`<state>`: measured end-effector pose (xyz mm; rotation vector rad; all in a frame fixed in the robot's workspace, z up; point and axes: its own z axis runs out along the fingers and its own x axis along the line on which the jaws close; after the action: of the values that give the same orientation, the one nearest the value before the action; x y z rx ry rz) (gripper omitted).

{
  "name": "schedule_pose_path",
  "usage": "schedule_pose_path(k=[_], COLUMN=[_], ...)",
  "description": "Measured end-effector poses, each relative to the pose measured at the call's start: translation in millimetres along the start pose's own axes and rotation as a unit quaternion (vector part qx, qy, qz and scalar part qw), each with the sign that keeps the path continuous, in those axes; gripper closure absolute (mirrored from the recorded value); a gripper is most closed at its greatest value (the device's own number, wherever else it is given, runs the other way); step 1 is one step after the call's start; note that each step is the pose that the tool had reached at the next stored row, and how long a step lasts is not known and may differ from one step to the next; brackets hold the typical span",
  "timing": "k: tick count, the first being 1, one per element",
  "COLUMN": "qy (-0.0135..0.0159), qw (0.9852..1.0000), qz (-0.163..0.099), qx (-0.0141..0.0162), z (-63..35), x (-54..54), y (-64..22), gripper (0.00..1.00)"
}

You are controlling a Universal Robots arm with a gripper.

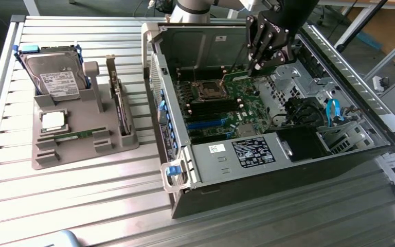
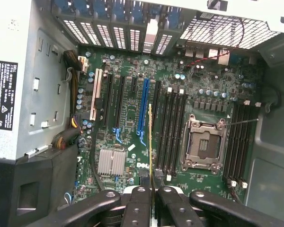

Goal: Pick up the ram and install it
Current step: 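Insert the ram into the slot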

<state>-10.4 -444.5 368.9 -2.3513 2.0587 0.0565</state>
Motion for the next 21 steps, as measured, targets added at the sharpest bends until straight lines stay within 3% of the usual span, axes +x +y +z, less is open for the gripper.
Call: schedule_pose_path(k=[21], qy=[0.0], qw=[1.0], qz=[0.0], qx=[0.0], z=[7.4], x=[0.3], y=[-0.1], gripper=[0.87])
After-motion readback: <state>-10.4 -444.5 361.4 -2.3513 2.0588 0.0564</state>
